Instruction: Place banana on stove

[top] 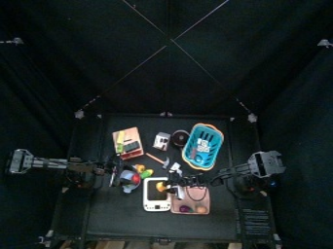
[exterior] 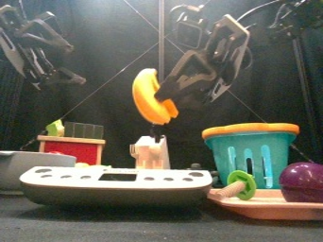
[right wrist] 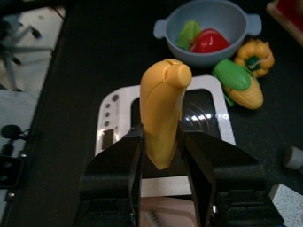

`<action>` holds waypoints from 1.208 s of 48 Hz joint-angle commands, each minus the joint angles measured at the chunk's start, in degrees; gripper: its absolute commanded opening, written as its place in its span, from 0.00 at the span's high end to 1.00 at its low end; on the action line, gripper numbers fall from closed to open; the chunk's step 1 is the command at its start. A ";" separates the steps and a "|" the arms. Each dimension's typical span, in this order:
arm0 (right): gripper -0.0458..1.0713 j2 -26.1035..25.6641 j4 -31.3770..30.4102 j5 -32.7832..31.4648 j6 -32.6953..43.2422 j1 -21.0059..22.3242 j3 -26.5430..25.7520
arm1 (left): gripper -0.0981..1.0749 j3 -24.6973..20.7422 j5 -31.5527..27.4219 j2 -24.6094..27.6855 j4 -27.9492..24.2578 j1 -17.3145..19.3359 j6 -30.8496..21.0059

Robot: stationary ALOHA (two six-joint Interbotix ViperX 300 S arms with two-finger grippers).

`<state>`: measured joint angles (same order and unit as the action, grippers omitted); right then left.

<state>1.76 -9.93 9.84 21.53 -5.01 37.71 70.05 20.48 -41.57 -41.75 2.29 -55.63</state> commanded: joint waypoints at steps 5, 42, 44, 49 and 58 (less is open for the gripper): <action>0.46 2.99 0.00 -10.46 -0.35 -0.97 -7.29 | 0.07 -0.70 0.62 0.35 0.18 -4.31 0.18; 0.46 10.28 0.26 -27.42 -0.70 -3.43 -17.23 | 0.07 -1.41 0.70 5.89 3.43 -5.71 2.55; 0.46 10.20 0.18 -27.42 -0.70 -3.60 -17.23 | 0.07 -1.41 0.70 5.89 3.52 -5.71 2.64; 0.46 10.11 0.00 -27.51 -0.62 -3.69 -17.23 | 0.07 -1.32 0.70 5.89 3.52 -5.71 2.64; 0.40 9.76 -0.18 -27.69 -0.53 -4.39 -17.40 | 0.07 -1.32 0.70 5.89 3.60 -5.71 2.64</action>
<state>13.27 -10.02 -17.75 20.83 -8.70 21.36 70.05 20.65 -35.77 -38.32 -3.25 -53.17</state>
